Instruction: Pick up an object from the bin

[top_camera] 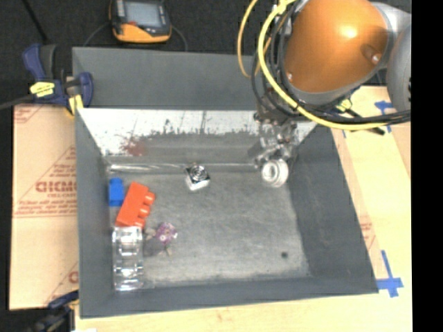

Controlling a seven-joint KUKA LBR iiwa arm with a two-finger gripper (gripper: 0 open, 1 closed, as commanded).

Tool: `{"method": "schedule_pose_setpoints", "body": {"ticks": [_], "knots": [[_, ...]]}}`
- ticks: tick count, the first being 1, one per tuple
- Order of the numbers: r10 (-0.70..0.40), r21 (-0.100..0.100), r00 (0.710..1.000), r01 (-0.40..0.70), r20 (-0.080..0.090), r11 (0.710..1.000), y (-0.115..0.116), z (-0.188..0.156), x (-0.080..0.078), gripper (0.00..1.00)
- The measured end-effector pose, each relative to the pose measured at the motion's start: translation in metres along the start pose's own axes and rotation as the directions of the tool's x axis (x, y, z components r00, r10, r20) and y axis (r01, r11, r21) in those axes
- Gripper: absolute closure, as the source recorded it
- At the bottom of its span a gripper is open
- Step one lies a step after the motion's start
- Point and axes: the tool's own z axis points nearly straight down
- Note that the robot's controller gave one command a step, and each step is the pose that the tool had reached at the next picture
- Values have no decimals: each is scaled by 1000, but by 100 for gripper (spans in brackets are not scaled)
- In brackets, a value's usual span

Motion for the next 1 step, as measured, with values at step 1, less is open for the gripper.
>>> {"method": "schedule_pose_setpoints", "body": {"ticks": [1], "knots": [[-97,-11,995,97,0,995,41,57,60,100]]}}
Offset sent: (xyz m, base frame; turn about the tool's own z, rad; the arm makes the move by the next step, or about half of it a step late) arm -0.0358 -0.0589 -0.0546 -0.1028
